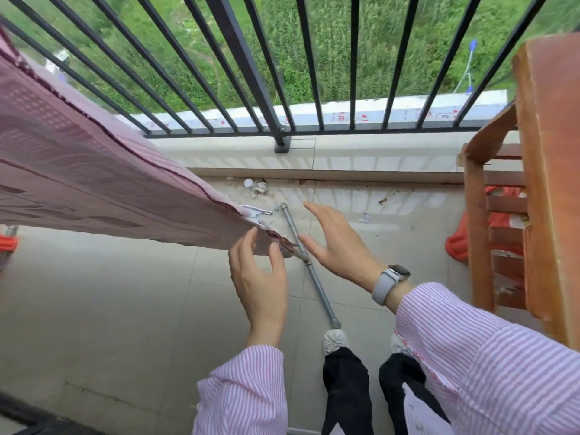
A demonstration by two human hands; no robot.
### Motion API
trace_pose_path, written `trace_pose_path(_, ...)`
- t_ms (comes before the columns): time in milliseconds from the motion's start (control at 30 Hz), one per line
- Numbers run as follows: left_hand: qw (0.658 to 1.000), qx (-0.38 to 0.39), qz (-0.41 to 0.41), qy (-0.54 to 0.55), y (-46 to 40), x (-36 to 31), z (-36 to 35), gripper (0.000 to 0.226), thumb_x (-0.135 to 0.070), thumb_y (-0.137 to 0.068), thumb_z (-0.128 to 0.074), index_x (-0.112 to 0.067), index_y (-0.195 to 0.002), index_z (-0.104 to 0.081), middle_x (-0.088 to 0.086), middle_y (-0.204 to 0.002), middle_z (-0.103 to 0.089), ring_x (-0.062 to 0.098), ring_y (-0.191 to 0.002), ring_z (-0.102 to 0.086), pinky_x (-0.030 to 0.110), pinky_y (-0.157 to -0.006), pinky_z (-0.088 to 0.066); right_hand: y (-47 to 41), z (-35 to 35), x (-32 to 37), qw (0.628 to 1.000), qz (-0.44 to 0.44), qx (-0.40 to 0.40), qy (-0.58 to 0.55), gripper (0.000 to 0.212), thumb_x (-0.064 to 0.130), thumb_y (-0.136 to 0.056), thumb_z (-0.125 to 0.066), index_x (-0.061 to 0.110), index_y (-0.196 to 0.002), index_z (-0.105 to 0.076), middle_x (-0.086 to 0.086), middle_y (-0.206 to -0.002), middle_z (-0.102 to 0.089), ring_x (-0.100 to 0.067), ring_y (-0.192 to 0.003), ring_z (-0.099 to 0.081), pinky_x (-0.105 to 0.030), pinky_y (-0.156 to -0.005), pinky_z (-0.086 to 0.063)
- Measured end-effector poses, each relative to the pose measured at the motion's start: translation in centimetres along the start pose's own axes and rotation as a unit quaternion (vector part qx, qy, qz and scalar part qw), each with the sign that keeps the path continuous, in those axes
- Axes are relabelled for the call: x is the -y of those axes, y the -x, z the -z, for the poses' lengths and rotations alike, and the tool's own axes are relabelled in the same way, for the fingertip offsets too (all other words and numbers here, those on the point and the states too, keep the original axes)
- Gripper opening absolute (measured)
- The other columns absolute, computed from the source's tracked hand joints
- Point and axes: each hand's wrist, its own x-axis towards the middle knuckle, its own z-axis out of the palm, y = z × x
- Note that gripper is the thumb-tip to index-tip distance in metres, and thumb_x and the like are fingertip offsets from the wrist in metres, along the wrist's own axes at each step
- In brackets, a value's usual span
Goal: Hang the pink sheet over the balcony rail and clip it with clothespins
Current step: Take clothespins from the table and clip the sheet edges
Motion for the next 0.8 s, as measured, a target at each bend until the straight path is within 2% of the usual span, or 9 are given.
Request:
trace_pose_path(200, 0.969, 0.236, -0.067, -0.02, 8.7, -2.0, -5.7, 0.042, -0.033, -0.082, -0.043, -0.011, -0.116, -0.053, 0.007, -0.115, -0.054, 0.019, -0.111, -0.048, 0.036, -0.097, -0.038, 10.9, 5.1, -6.1, 0.98, -0.151, -0.128, -0.002, 0.048, 0.033, -0.088, -0.036, 0.009, -0.129, -0.042, -0.007, -0.13, -0.049, -0.019, -0.122, -0.042, -0.022, -0.101, -0.027)
trace_pose_path(267, 0.934, 0.333, -0.122, -0.039, 11.5, -4.1, -7.9, 0.05, -0.041, -0.081, -0.034, -0.014, -0.12, -0.05, 0.005, -0.119, -0.051, 0.019, -0.113, -0.045, 0.034, -0.098, -0.036, 15.5, 7.2, -8.1, 0.964, -0.202, -0.175, 0.011, 0.042, 0.023, -0.088, -0.038, 0.008, -0.127, -0.045, -0.007, -0.127, -0.051, -0.016, -0.119, -0.042, -0.017, -0.1, -0.025)
trace_pose_path(333, 0.883, 0.416, -0.206, -0.074, 14.7, -6.8, -10.8, 0.047, -0.04, -0.084, -0.038, -0.016, -0.124, -0.047, 0.005, -0.125, -0.048, 0.02, -0.117, -0.042, 0.032, -0.098, -0.033, 21.0, 9.7, -10.0, 0.941, -0.247, -0.228, 0.037, 0.038, 0.014, -0.088, -0.04, 0.009, -0.126, -0.047, -0.007, -0.124, -0.052, -0.011, -0.117, -0.041, -0.011, -0.099, -0.023)
trace_pose_path(400, 0.834, 0.45, -0.304, -0.103, 17.0, -8.3, -12.9, 0.041, -0.027, -0.085, -0.053, -0.015, -0.124, -0.047, 0.008, -0.127, -0.049, 0.025, -0.116, -0.046, 0.038, -0.095, -0.038, 24.9, 11.0, -11.1, 0.918, -0.284, -0.267, 0.065, 0.036, 0.01, -0.087, -0.041, 0.01, -0.122, -0.051, -0.007, -0.119, -0.055, -0.011, -0.113, -0.043, -0.016, -0.097, -0.027)
trace_pose_path(467, 0.764, 0.474, -0.417, -0.133, 20.7, -10.0, -14.9, 0.045, -0.024, -0.078, -0.064, -0.016, -0.12, -0.048, 0.01, -0.123, -0.054, 0.029, -0.111, -0.052, 0.041, -0.087, -0.045, 29.9, 12.6, -12.6, 0.874, -0.351, -0.318, 0.105, 0.036, 0.012, -0.084, -0.039, 0.011, -0.117, -0.054, -0.007, -0.115, -0.058, -0.016, -0.111, -0.046, -0.027, -0.097, -0.033)
trace_pose_path(567, 0.669, 0.504, -0.518, -0.173, 25.6, -11.3, -16.9, 0.058, -0.034, -0.069, -0.07, -0.02, -0.121, -0.049, 0.01, -0.126, -0.055, 0.032, -0.119, -0.049, 0.047, -0.089, -0.046, 36.2, 13.5, -14.5, 0.812, -0.43, -0.343, 0.194, 0.038, 0.018, -0.083, -0.036, 0.01, -0.114, -0.056, -0.009, -0.113, -0.058, -0.028, -0.111, -0.05, -0.045, -0.1, -0.037)
trace_pose_path(633, 0.618, 0.504, -0.566, -0.21, 28.3, -11.7, -17.8, 0.067, -0.044, -0.062, -0.071, -0.024, -0.122, -0.05, 0.01, -0.129, -0.054, 0.034, -0.122, -0.047, 0.052, -0.091, -0.043, 39.3, 13.5, -16.0, 0.771, -0.49, -0.339, 0.224, 0.038, 0.015, -0.082, -0.046, 0.008, -0.119, -0.052, -0.013, -0.118, -0.054, -0.031, -0.115, -0.046, -0.05, -0.102, -0.034)
trace_pose_path(700, 0.589, 0.492, -0.588, -0.255, 30.1, -11.5, -18.3, 0.069, -0.052, -0.062, -0.067, -0.027, -0.124, -0.049, 0.011, -0.133, -0.051, 0.035, -0.123, -0.045, 0.057, -0.092, -0.04, 41.2, 13.5, -17.4, 0.745, -0.539, -0.326, 0.218, 0.046, 0.014, -0.083, -0.054, 0.002, -0.125, -0.044, -0.018, -0.123, -0.05, -0.034, -0.118, -0.043, -0.049, -0.104, -0.03)
trace_pose_path(800, 0.593, 0.482, -0.581, -0.28, 31.1, -11.6, -18.6, 0.065, -0.056, -0.068, -0.056, -0.03, -0.127, -0.046, 0.01, -0.136, -0.048, 0.036, -0.125, -0.043, 0.059, -0.095, -0.036, 42.6, 13.9, -18.8, 0.74, -0.548, -0.336, 0.199, 0.038, 0.018, -0.087, -0.048, 0.0, -0.121, -0.049, -0.019, -0.114, -0.055, -0.036, -0.109, -0.049, -0.048, -0.096, -0.04)
